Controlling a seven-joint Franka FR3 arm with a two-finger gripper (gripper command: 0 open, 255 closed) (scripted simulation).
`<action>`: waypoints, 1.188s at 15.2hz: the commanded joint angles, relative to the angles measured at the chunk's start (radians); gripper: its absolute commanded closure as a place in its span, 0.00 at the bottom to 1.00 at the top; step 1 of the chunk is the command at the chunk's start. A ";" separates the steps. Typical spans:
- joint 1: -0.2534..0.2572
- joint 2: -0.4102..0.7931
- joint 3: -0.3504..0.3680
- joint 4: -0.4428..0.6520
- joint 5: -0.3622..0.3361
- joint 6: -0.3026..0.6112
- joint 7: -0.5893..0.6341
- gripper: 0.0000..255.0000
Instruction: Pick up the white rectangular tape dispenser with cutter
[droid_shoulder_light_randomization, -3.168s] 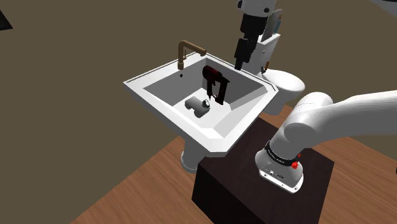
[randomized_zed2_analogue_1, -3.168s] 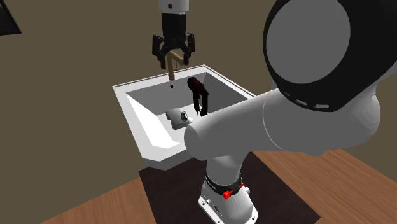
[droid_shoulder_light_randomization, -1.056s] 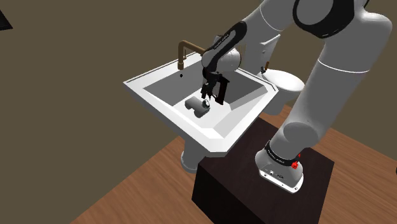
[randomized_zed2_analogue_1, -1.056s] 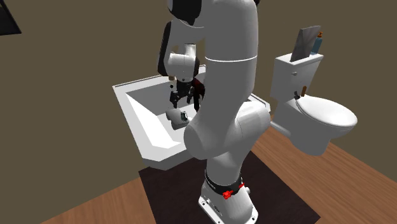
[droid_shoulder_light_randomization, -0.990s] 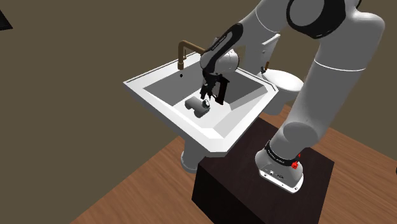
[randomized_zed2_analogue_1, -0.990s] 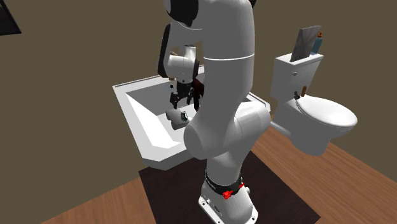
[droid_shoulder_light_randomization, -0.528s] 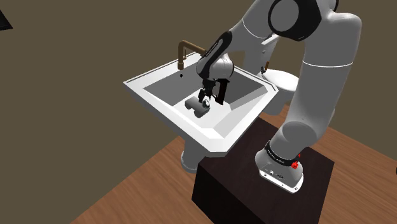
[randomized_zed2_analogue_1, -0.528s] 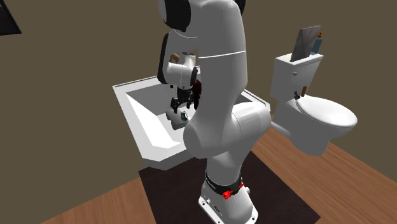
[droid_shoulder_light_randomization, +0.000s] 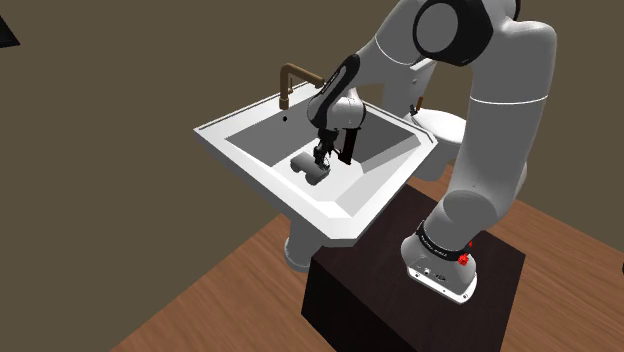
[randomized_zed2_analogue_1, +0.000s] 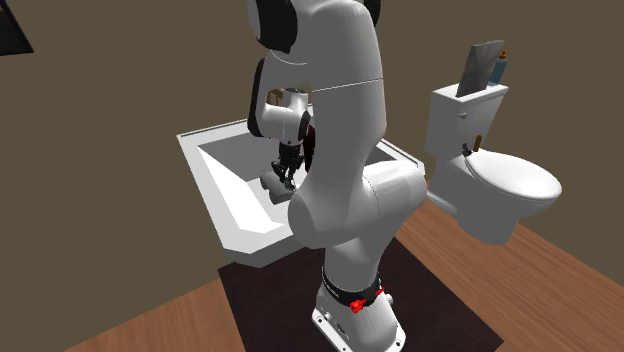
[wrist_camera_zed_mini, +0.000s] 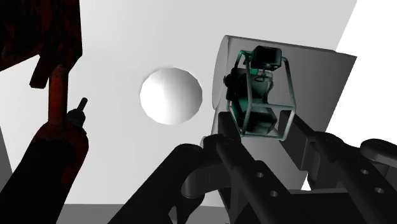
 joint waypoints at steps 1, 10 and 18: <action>0.000 0.000 0.000 0.000 0.000 0.000 0.000 1.00; 0.016 -0.055 -0.022 -0.014 -0.035 -0.039 0.031 1.00; 0.039 -0.159 -0.059 -0.024 -0.109 -0.128 0.097 1.00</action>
